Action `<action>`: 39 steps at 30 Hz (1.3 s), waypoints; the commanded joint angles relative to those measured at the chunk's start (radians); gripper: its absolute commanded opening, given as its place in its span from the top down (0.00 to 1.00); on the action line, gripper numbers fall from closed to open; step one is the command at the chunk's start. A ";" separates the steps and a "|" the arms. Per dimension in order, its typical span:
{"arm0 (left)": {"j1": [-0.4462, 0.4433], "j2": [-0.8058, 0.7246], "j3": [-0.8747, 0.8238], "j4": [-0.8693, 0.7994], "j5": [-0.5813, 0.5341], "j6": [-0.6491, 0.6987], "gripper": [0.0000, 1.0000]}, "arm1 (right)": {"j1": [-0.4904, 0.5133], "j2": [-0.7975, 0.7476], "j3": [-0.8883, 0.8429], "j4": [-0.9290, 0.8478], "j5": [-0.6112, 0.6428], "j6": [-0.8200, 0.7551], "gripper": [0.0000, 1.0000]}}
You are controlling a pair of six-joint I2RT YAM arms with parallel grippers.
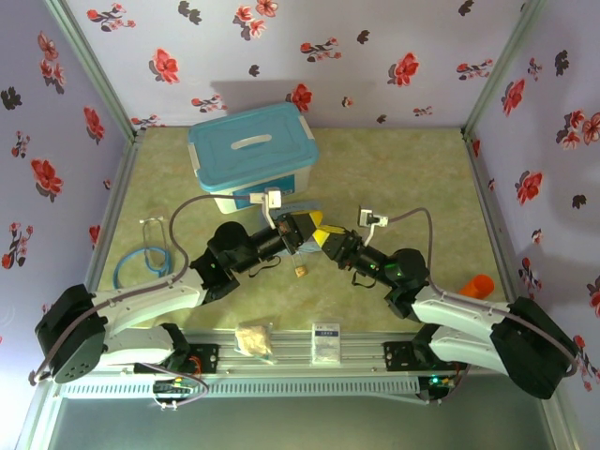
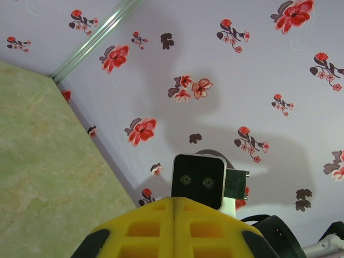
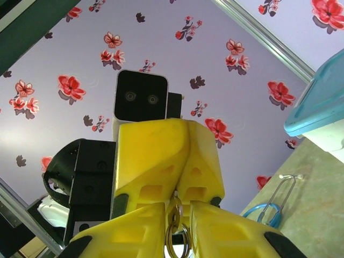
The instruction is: Unlock a padlock with a key
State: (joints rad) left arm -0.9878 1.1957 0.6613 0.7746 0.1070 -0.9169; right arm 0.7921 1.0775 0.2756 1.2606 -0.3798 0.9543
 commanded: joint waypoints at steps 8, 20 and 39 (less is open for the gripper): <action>0.005 0.003 0.013 0.015 -0.010 -0.003 1.00 | 0.007 -0.014 -0.012 0.051 0.044 0.002 0.97; 0.015 -0.024 -0.001 0.001 -0.052 0.020 0.50 | 0.006 -0.078 -0.047 -0.052 0.077 -0.034 1.00; -0.016 -0.045 0.103 -0.877 -0.325 0.028 0.30 | 0.004 -0.325 0.115 -1.151 0.324 -0.327 1.00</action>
State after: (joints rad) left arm -0.9836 1.1126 0.7406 0.0566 -0.1776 -0.9054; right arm 0.7948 0.7475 0.3679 0.2794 -0.1162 0.6853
